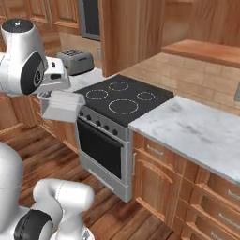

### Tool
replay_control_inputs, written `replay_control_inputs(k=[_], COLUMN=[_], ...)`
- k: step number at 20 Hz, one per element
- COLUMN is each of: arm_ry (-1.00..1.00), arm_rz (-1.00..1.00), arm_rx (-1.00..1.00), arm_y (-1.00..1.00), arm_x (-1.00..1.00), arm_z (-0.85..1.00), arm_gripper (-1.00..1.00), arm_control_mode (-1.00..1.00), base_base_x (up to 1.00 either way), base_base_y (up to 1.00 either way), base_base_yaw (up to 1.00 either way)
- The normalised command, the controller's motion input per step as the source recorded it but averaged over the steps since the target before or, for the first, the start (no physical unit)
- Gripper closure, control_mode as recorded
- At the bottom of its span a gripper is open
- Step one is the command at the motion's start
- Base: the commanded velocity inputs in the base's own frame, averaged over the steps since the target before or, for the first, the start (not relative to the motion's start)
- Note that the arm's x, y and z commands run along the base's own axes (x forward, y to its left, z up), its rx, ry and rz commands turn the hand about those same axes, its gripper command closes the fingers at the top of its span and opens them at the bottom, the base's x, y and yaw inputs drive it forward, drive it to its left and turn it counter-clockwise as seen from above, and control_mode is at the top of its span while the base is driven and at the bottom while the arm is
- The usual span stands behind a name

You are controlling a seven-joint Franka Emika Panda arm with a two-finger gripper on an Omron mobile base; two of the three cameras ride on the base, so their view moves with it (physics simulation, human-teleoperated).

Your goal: Retrieve the tupperware and aluminum foil from the cabinet and place them on the dining counter near the plate with hot dog and eggplant to prepare for storing leftovers.

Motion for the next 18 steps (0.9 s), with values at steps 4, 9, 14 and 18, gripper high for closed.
replay_control_inputs(k=[4,9,14,18], arm_ry=[0.00,0.00,0.00,0.00], arm_rz=[0.00,0.00,0.00,0.00], arm_rx=[0.00,0.00,0.00,0.00], arm_y=[0.00,0.00,0.00,0.00], arm_x=[0.00,0.00,0.00,0.00], arm_z=[0.00,0.00,0.00,0.00], arm_gripper=[1.00,1.00,1.00,1.00], arm_control_mode=[1.00,1.00,1.00,1.00], base_base_x=[-0.36,-0.13,0.02,0.30], base_base_y=[0.66,0.76,0.79,0.79], base_base_yaw=[0.97,0.90,0.80,0.68])
